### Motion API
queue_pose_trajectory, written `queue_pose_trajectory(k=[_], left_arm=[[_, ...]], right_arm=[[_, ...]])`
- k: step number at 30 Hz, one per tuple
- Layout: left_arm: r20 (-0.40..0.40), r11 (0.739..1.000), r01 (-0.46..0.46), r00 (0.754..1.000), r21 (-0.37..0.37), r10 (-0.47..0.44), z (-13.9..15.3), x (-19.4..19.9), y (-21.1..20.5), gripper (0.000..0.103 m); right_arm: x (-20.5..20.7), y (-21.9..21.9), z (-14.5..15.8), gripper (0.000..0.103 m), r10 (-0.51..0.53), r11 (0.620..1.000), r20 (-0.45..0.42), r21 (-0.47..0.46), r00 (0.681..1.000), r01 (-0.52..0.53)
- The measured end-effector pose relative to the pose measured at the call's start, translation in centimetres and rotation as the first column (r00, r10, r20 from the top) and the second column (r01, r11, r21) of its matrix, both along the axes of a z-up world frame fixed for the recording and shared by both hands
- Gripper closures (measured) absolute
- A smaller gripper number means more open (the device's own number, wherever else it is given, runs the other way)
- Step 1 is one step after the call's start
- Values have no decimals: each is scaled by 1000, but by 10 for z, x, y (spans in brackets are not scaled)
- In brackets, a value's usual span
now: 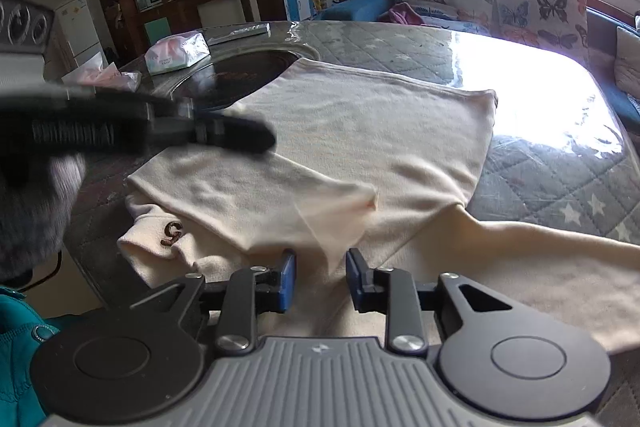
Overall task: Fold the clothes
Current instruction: 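Lay the lifted sleeve across the sweatshirt body with the left gripper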
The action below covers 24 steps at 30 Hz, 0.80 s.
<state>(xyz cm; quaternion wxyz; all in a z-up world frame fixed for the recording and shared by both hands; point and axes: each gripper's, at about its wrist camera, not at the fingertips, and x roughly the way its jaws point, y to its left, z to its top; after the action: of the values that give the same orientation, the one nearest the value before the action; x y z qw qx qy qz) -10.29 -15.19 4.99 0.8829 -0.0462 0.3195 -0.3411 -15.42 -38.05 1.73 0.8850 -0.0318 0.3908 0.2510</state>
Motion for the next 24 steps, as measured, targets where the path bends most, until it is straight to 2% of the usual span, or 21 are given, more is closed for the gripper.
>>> queue_pose_trajectory(k=[4, 6, 8, 10, 13, 15, 18, 20, 23, 24], left_arm=[[45, 997, -52, 998, 57, 50, 0, -13, 30, 88], [61, 991, -89, 995, 96, 83, -2, -13, 49, 74], [71, 981, -129, 990, 143, 120, -6, -17, 68, 73], [69, 970, -161, 986, 180, 151, -11, -20, 84, 72], [27, 961, -199, 980, 193, 197, -19, -23, 104, 68], [4, 959, -210, 977, 193, 213, -23, -25, 111, 66], [-39, 963, -212, 974, 168, 221, -27, -23, 114, 66], [-59, 965, -217, 972, 149, 228, -29, -21, 116, 68], [-74, 967, -223, 970, 124, 233, -28, -20, 119, 95], [-74, 966, -229, 968, 119, 239, -26, -22, 121, 97]], right_arm=[[-3, -2, 6, 72, 4, 1000, 6, 4, 1000, -4], [-3, -5, 10, 71, -4, 1000, 12, 11, 1000, 4], [0, -8, 10, 71, -19, 1000, 9, 17, 1000, 19], [4, -7, 7, 71, -23, 1000, -2, 18, 1000, 23], [8, -1, 2, 71, -12, 1000, -17, 13, 1000, 12], [9, 4, 0, 74, -2, 1000, -24, 4, 1000, 2], [8, 12, 1, 87, 12, 999, -8, -39, 1000, -12], [7, 12, 3, 93, 11, 999, -9, -30, 1000, -11], [6, 12, 8, 97, 8, 999, 4, -35, 1000, -8], [5, 12, 10, 98, 8, 999, 5, -36, 1000, -8]])
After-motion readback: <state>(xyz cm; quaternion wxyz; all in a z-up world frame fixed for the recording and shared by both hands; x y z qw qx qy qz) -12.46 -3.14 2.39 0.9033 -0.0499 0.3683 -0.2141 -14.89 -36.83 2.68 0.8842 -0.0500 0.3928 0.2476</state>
